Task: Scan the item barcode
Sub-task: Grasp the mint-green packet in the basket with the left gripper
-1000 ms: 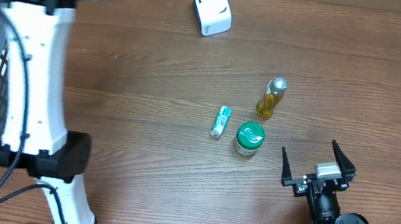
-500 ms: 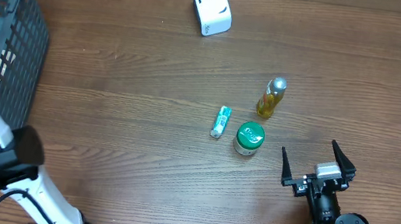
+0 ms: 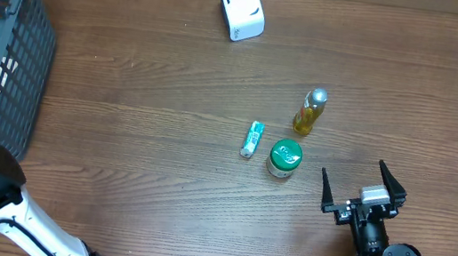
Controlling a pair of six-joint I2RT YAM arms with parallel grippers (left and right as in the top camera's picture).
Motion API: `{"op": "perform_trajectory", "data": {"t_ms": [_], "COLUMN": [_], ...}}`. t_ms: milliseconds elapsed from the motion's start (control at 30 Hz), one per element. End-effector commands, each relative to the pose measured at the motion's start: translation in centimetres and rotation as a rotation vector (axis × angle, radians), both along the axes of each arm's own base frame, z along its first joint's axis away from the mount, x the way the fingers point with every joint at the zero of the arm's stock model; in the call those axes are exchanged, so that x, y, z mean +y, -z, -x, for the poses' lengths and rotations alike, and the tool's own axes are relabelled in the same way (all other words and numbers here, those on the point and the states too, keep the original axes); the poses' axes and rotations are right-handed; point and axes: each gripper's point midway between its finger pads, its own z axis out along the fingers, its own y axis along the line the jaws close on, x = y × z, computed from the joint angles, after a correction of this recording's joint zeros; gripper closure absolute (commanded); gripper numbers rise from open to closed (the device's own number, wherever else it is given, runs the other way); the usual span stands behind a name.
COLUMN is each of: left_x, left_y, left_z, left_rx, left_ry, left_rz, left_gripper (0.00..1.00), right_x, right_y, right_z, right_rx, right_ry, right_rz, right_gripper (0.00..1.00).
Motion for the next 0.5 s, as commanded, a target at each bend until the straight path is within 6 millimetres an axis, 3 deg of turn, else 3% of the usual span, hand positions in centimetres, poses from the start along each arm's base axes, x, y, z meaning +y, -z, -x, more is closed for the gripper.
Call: {"op": "perform_trajectory", "data": {"t_ms": [0,300,367,467], "left_x": [0.6,1.3,1.3,1.0], "left_y": [3.8,10.8,12.1,14.3], "left_z": [-1.0,-1.5,-1.7,-1.5], "left_rx": [0.082,0.242,0.255,0.309], "left_ry": [0.048,0.128,0.142,0.196], "left_rz": [0.045,0.110,0.123,0.140], "left_gripper": [0.17,0.14,0.04,0.02], "right_x": [0.1,0.1,0.1,0.1], "right_y": [0.3,0.3,0.3,0.3], "right_z": [0.0,0.0,0.0,0.0], "right_rx": [0.002,0.002,0.002,0.002], "right_ry": [-0.002,-0.002,-0.002,-0.002], "right_rz": [-0.004,-0.004,-0.004,-0.004], "right_gripper": [0.00,0.00,0.00,0.00]}}
